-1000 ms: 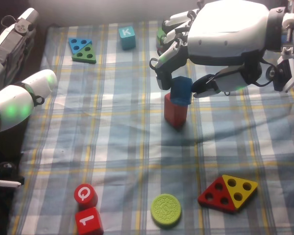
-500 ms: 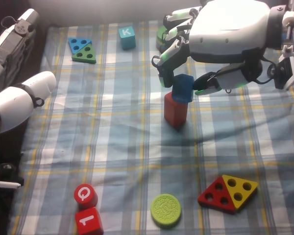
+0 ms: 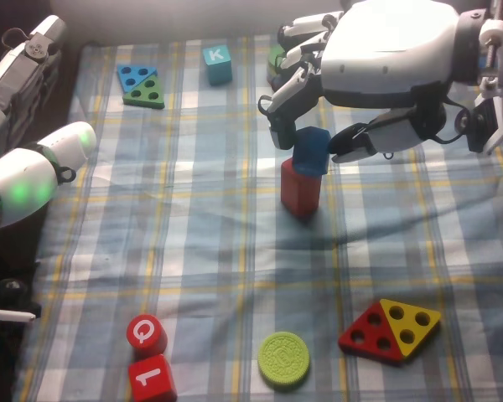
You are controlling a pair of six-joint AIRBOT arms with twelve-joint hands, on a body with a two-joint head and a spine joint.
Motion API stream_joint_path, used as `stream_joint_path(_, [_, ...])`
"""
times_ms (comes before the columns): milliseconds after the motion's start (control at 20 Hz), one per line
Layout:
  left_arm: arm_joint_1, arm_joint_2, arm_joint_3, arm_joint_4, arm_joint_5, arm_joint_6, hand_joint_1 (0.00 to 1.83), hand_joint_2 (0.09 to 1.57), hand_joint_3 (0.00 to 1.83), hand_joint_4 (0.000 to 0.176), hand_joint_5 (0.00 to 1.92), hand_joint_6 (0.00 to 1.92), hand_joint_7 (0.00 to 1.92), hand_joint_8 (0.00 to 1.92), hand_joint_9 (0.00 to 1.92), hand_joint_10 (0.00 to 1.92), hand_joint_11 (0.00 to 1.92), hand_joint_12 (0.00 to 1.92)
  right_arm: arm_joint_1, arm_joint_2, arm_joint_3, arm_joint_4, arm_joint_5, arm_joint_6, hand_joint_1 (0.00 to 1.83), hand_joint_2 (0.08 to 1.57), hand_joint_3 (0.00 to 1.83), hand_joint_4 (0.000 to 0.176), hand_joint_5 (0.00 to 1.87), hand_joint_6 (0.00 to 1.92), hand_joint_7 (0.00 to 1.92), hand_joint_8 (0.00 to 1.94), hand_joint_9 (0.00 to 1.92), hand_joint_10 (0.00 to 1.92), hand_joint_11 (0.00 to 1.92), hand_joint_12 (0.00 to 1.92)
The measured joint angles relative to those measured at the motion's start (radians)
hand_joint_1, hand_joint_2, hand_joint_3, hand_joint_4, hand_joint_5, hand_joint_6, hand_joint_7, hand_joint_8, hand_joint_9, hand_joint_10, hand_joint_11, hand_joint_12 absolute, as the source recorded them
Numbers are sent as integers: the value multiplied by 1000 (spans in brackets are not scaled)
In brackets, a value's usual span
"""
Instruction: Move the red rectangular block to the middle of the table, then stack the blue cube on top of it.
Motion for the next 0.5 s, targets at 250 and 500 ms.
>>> stream_joint_path(250, [0, 0, 0, 0, 0, 0, 792, 1470, 0, 94, 0, 0, 0, 0, 0, 0, 0, 0, 0, -11, 4, 0, -4, 0, 1196, 1177, 0, 0, 908, 1017, 828, 1357, 444, 1363, 85, 1921])
stream_joint_path(500, [0, 0, 0, 0, 0, 0, 832, 1459, 0, 105, 0, 0, 0, 0, 0, 0, 0, 0, 0, -29, 14, 1, -13, 0, 1200, 1181, 0, 0, 934, 986, 791, 1415, 446, 1436, 137, 1921])
